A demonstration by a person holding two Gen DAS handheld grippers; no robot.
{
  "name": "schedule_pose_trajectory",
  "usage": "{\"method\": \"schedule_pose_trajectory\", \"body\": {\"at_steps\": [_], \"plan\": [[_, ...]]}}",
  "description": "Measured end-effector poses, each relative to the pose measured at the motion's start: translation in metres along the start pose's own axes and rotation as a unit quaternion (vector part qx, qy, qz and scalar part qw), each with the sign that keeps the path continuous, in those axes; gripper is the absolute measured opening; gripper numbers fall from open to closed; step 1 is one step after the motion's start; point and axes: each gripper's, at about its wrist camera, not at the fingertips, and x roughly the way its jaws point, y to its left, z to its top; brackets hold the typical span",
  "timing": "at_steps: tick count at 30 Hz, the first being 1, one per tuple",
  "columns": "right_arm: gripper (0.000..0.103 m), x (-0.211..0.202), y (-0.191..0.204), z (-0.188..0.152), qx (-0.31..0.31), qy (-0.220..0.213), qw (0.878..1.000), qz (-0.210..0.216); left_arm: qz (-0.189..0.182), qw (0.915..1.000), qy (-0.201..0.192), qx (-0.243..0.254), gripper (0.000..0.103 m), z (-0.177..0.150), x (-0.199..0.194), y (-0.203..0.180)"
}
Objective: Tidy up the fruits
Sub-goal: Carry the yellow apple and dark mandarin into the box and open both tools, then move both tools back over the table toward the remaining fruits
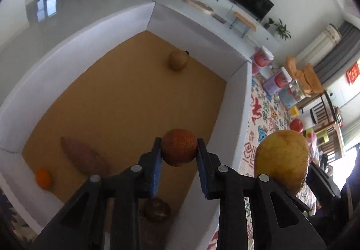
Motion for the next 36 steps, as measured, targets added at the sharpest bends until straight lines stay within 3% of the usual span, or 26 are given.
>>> {"method": "schedule_pose_trajectory", "body": {"at_steps": [6,8,9,11,14,16,18,19,20,23,27,29,32,36], "plan": [[0.065,0.091,0.021,0.006,-0.077,0.096,0.991,-0.044,0.016,0.9961,0.05,-0.072,0.031,0.0,0.042,0.042],[0.065,0.103,0.029,0.003,-0.107,0.104,0.987,-0.062,0.015,0.9958,0.049,-0.077,0.049,-0.002,0.043,0.046],[0.066,0.109,0.031,0.003,-0.114,0.112,0.985,-0.065,0.015,0.9957,0.044,-0.08,0.063,-0.003,0.043,0.047],[0.066,0.114,0.032,0.003,-0.114,0.114,0.985,-0.065,0.017,0.9953,0.032,-0.09,0.07,-0.004,0.036,0.049],[0.066,0.102,0.031,0.01,-0.1,0.091,0.989,-0.067,0.008,0.9952,0.0,-0.097,0.071,-0.003,0.011,0.045],[0.067,0.076,0.027,0.018,-0.089,0.052,0.993,-0.064,0.01,0.9958,-0.042,-0.081,0.081,-0.003,-0.016,0.032],[0.072,0.04,0.022,0.025,-0.084,0.001,0.994,-0.066,0.005,0.9945,-0.088,-0.057,0.09,-0.007,-0.045,0.013],[0.079,0.02,0.018,0.026,-0.082,-0.022,0.994,-0.068,-0.002,0.9932,-0.108,-0.044,0.092,-0.01,-0.058,0.001],[0.085,0.0,0.012,0.026,-0.081,-0.047,0.993,-0.072,-0.013,0.9917,-0.124,-0.031,0.093,-0.017,-0.07,-0.011],[0.091,-0.057,-0.007,0.015,-0.073,-0.109,0.987,-0.096,-0.052,0.9867,-0.154,0.01,0.097,-0.043,-0.094,-0.051],[0.099,-0.118,-0.048,-0.025,-0.049,-0.159,0.975,-0.15,-0.085,0.9796,-0.165,0.078,0.099,-0.091,-0.094,-0.106],[0.1,-0.137,-0.072,-0.056,-0.038,-0.16,0.97,-0.181,-0.098,0.9765,-0.153,0.116,0.1,-0.118,-0.079,-0.135],[0.1,-0.152,-0.107,-0.118,-0.013,-0.126,0.967,-0.221,-0.098,0.9758,-0.096,0.17,0.1,-0.156,-0.033,-0.176],[0.1,-0.157,-0.169,-0.213,0.056,-0.058,0.966,-0.245,-0.089,0.9697,-0.033,0.225,0.1,-0.222,0.026,-0.209]]}}
